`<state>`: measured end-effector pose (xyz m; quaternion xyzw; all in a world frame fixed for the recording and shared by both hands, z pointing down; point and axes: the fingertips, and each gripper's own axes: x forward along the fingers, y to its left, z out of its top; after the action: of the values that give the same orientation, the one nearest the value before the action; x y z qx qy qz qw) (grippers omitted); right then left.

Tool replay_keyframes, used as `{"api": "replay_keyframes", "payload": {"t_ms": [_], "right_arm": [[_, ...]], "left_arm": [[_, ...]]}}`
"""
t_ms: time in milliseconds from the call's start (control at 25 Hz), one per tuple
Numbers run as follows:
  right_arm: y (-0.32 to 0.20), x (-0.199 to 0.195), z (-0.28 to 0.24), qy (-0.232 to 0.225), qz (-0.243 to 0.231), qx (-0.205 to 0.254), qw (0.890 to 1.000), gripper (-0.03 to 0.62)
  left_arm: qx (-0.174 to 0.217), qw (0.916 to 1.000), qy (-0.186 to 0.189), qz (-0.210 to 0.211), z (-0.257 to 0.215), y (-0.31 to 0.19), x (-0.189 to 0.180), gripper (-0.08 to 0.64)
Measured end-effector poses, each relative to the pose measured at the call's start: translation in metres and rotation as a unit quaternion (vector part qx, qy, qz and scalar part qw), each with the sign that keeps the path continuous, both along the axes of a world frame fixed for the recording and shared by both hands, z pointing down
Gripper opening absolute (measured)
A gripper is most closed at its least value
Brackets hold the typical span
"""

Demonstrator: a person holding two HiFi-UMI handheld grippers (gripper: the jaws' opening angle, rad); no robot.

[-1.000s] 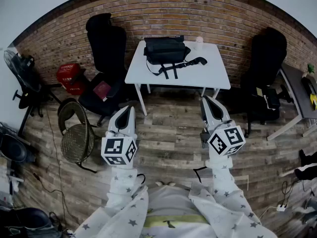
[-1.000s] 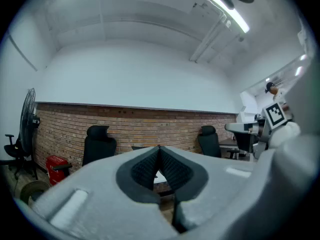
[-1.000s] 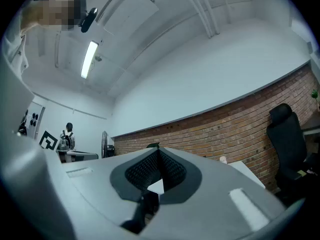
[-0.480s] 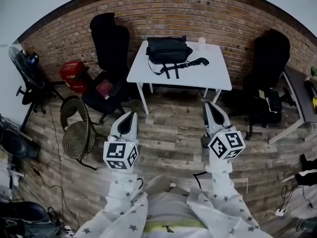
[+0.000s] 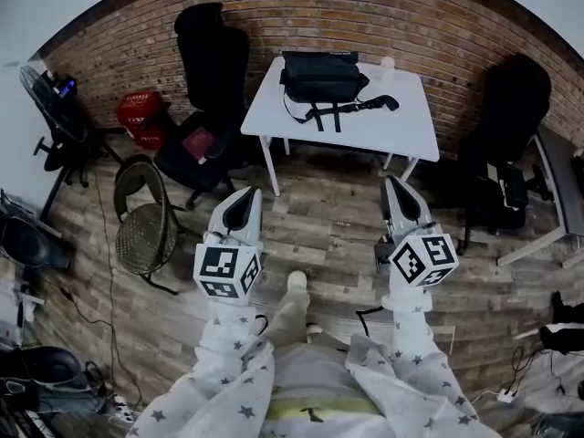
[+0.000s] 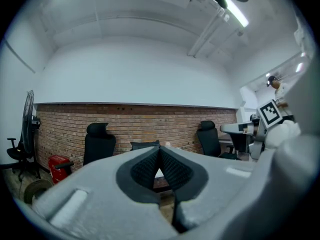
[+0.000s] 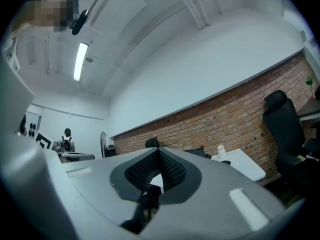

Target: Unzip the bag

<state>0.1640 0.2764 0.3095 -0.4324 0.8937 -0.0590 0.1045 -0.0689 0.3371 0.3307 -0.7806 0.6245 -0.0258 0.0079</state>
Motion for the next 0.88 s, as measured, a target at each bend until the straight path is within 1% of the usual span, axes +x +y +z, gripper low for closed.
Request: {"api": "replay_keyframes", "payload": {"t_ms": [200, 480, 600, 880], "right_arm": [[-0.039, -0.012, 0.01, 0.003, 0.002, -0.008, 1.0, 0.003], [-0.113, -0.045, 0.021, 0.005, -0.001, -0.021, 1.0, 0.003], [-0.143, -0.058, 0.021, 0.004, -0.001, -0.026, 1.0, 0.003], [-0.201, -0.08, 0.028, 0.006, 0.008, -0.037, 0.999, 0.003]], "left_arm": [[-0.008, 1.0, 0.005, 0.004, 0.012, -0.04, -0.01, -0.002], [-0.021, 0.9997, 0.014, 0.008, 0.021, -0.121, -0.039, -0.002], [-0.025, 0.9995, 0.012, 0.015, 0.02, -0.153, -0.048, -0.002], [-0.035, 0.9988, 0.024, 0.026, 0.032, -0.214, -0.069, 0.0]]}}
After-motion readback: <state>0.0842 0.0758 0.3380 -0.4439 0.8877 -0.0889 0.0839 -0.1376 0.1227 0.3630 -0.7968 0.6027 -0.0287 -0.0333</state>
